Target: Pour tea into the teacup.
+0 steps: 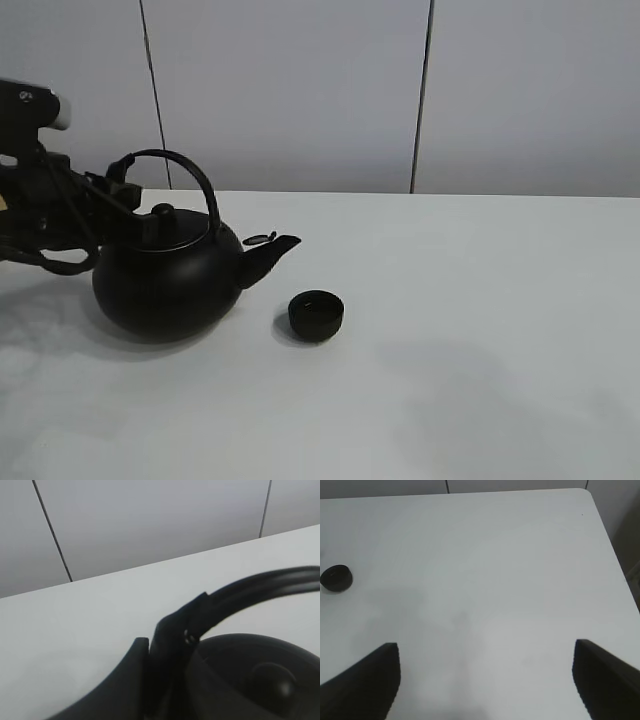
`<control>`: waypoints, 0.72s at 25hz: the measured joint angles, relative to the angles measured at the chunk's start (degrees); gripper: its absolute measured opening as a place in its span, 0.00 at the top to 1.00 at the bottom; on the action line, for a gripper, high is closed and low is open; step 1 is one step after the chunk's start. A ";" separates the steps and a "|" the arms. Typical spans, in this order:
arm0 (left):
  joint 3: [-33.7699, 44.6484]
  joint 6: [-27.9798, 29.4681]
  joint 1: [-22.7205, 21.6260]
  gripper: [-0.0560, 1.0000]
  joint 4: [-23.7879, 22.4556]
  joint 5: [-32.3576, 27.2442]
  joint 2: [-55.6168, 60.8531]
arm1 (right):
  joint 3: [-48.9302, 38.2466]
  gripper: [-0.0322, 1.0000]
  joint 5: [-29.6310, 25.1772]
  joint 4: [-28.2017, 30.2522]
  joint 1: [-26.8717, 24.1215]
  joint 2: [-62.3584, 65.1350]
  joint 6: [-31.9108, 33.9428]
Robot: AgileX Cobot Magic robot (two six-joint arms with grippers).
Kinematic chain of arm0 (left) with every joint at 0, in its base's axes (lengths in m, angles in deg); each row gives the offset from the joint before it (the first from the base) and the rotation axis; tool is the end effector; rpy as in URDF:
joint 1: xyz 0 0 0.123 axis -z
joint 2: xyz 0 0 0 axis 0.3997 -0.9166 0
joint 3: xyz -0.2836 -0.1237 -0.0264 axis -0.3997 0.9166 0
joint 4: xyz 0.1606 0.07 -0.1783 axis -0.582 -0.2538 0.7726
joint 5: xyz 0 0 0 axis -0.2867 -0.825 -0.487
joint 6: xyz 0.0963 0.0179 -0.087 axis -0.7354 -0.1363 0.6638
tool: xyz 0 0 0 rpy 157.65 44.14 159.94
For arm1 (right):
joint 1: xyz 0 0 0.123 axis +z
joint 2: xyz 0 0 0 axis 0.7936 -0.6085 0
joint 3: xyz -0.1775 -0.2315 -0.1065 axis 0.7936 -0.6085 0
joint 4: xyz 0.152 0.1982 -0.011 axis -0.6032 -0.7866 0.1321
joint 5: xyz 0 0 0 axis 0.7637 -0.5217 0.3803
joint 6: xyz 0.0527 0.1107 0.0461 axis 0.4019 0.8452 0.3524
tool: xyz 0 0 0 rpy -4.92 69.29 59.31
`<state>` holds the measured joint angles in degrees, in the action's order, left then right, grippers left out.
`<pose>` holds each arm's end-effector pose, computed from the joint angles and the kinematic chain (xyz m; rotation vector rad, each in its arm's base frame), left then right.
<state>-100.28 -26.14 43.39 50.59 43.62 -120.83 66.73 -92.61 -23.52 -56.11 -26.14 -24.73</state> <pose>0.3427 -0.1226 0.1403 0.4142 1.7841 -0.1555 0.0027 0.0017 0.2465 0.0169 2.0772 -0.0460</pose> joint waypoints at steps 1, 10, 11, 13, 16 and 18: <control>0.43 -0.28 0.00 0.84 0.06 0.13 0.00 | 0.00 0.35 0.00 0.00 0.00 0.00 0.00; 4.03 -0.48 0.00 0.84 0.08 2.46 0.17 | 0.00 0.35 0.00 0.00 0.00 0.00 0.00; 4.10 -0.48 0.00 0.84 0.08 2.67 0.17 | 0.00 0.35 0.08 0.00 0.00 0.00 0.00; 4.14 -0.48 0.00 0.84 0.08 2.80 0.17 | 0.00 0.35 0.03 0.00 0.00 0.00 0.00; 4.14 -0.48 0.00 0.84 0.13 2.80 0.17 | 0.00 0.35 0.03 0.00 0.00 0.00 0.00; 4.14 -0.21 0.00 0.82 0.07 2.84 0.17 | 0.00 0.35 0.03 0.00 0.00 0.00 0.00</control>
<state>-96.14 -26.35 43.39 50.66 46.46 -120.65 66.73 -92.58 -23.52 -56.11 -26.14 -24.73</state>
